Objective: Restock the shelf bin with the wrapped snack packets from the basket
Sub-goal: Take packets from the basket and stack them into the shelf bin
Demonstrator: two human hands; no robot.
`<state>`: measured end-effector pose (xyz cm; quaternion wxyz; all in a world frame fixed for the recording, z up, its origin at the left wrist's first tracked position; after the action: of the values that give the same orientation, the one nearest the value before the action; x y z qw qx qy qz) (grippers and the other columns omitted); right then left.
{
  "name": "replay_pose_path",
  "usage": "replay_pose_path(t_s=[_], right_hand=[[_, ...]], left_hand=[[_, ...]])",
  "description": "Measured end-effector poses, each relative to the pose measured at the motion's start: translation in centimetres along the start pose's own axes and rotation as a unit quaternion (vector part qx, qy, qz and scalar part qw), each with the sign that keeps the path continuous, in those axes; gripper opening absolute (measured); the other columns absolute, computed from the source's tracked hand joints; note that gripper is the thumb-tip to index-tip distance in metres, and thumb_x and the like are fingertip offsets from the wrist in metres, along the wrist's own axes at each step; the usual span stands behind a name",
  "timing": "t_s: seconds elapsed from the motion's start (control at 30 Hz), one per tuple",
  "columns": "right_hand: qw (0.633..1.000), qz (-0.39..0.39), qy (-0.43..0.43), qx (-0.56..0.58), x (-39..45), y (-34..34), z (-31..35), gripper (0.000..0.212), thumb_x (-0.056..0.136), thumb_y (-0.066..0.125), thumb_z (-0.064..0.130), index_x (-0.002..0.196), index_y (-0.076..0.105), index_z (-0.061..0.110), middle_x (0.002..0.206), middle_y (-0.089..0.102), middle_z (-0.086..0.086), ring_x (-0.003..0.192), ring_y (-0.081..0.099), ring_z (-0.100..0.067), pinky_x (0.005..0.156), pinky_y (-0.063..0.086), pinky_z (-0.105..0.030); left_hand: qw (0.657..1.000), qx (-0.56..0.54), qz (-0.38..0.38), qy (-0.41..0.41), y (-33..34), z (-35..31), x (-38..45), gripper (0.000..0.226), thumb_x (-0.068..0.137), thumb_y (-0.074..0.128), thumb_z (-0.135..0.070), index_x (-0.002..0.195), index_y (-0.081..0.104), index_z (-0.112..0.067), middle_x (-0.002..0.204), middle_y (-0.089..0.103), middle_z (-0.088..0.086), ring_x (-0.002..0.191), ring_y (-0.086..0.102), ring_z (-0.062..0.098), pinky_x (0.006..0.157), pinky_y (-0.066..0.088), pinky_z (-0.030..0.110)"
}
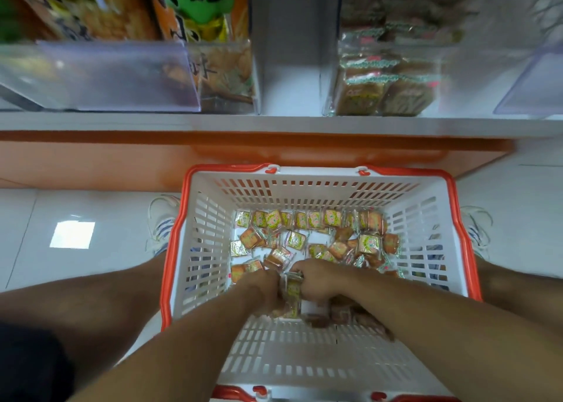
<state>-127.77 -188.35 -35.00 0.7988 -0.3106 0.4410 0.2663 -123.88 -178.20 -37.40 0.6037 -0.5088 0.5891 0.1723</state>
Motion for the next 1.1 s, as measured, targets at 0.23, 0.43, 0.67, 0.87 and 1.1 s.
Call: replay_pose_path(t_s=[0.23,0.43,0.67,0.87,1.1], right_hand=[[0.989,-0.055,-0.047,-0.132,-14.3,-11.0,6.6,0.048,0.089,0.057,0.014,0.136,0.049,0.021,0.104,0.065,-0.007,0.094,0.069,-0.031,0.070,0.057,-0.039],[0.959,-0.177,-0.170,0.144,-28.8,-18.6,11.3,0.044,0.078,0.065,-0.019,0.104,0.067,0.018,0.106,0.073,-0.021,0.086,0.070,-0.036,0.076,0.058,-0.050],[0.852,-0.195,-0.268,0.406,-34.1,-21.2,13.1,0.044,0.079,0.055,-0.026,0.101,0.068,0.011,0.087,0.067,-0.022,0.073,0.063,-0.031,0.066,0.054,-0.039],[0.834,-0.177,-0.247,0.460,-32.7,-21.3,12.6,0.037,0.086,0.057,-0.015,0.106,0.068,0.013,0.081,0.069,-0.013,0.065,0.062,-0.026,0.059,0.055,-0.033],[0.868,-0.244,-0.235,0.364,-32.7,-21.7,11.3,0.038,0.083,0.063,-0.017,0.107,0.067,0.012,0.083,0.072,-0.004,0.059,0.066,-0.014,0.051,0.050,-0.027]], left_hand=[[0.940,-0.335,-0.014,0.068,-12.0,-3.2,-7.5,0.014,0.083,0.083,-0.021,0.072,0.075,-0.017,0.062,0.071,-0.004,0.055,0.068,0.012,0.053,0.054,0.023],[0.819,-0.544,-0.055,0.174,-21.2,-9.6,-18.0,0.027,0.093,0.061,0.000,0.073,0.076,-0.010,0.066,0.070,0.006,0.053,0.065,0.013,0.047,0.054,0.025],[0.697,-0.685,-0.083,0.193,-24.6,-11.9,-25.7,0.035,0.098,0.050,-0.025,0.102,0.080,-0.007,0.112,0.075,0.021,0.094,0.075,0.028,0.074,0.065,0.043],[0.696,-0.672,-0.025,0.253,-25.4,-14.2,-27.8,0.071,0.076,0.065,-0.077,0.107,0.080,-0.015,0.108,0.076,0.020,0.080,0.074,0.030,0.073,0.065,0.042],[0.692,-0.675,-0.009,0.257,-24.8,-14.2,-27.1,0.049,0.064,0.091,-0.045,0.105,0.081,-0.021,0.114,0.076,0.015,0.103,0.075,0.031,0.067,0.063,0.036]])
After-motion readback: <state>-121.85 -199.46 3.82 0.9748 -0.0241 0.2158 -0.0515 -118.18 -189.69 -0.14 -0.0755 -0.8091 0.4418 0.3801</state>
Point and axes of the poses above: each hand's wrist, its own x-axis towards the middle knuckle, its own y-axis out of the palm, z = x × y, the point moved 9 cm from there along x, towards the middle knuckle
